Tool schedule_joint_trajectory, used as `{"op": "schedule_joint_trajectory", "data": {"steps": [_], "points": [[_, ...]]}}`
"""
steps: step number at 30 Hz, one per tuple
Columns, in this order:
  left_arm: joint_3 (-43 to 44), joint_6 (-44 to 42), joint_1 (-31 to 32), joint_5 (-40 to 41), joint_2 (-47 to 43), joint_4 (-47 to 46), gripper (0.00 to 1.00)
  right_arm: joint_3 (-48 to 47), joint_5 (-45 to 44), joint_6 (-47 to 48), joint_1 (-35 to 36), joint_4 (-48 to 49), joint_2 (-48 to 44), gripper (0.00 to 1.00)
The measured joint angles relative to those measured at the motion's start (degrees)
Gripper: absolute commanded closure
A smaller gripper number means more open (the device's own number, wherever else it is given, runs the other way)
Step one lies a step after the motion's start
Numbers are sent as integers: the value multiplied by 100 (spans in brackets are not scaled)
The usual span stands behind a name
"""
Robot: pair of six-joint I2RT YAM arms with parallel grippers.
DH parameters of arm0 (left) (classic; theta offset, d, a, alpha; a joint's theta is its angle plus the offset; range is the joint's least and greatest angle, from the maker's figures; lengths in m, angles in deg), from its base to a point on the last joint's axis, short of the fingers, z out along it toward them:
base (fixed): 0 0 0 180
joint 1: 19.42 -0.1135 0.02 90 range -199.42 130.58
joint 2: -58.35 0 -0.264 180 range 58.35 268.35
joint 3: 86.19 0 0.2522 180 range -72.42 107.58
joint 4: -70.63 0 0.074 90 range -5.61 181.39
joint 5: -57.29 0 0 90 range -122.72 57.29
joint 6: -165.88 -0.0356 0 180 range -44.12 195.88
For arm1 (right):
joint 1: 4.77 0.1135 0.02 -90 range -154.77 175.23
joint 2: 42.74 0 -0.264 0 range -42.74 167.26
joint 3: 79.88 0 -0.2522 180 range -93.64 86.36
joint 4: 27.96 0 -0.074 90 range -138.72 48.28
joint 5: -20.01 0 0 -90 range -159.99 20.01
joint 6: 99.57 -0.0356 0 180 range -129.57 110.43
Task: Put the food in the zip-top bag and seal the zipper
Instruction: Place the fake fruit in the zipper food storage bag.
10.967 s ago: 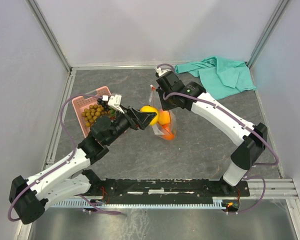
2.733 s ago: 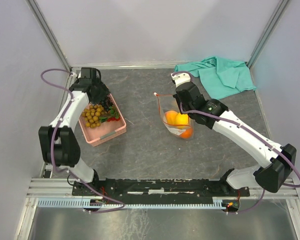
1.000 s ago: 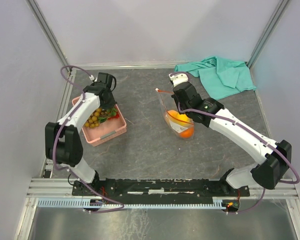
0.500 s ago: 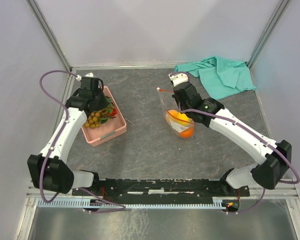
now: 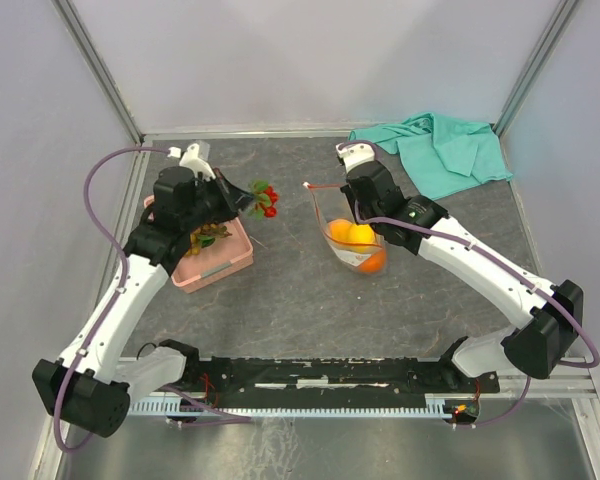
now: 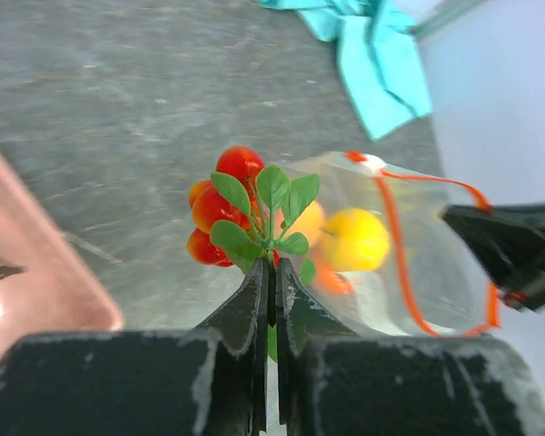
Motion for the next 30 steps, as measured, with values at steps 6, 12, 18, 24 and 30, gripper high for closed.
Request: {"op": "schedule_joint_trajectory", "data": {"steps": [6, 12, 18, 24, 30], "points": [[-101, 527, 748, -229, -37, -745, 97, 28, 219, -98, 0, 164, 0, 98], [-103, 1040, 1296, -223, -85, -1458, 97, 111, 396, -332, 2, 345, 0, 98], [-103, 1392, 1738, -103, -87, -1899, 97, 162, 503, -570, 11, 444, 24, 98], [-129, 1639, 2135, 203, 24, -2164, 97, 229, 511, -741, 13, 557, 31, 98], [-546, 1773, 2420, 684, 166, -2096, 97, 236, 507, -852, 13, 584, 31, 98]]}}
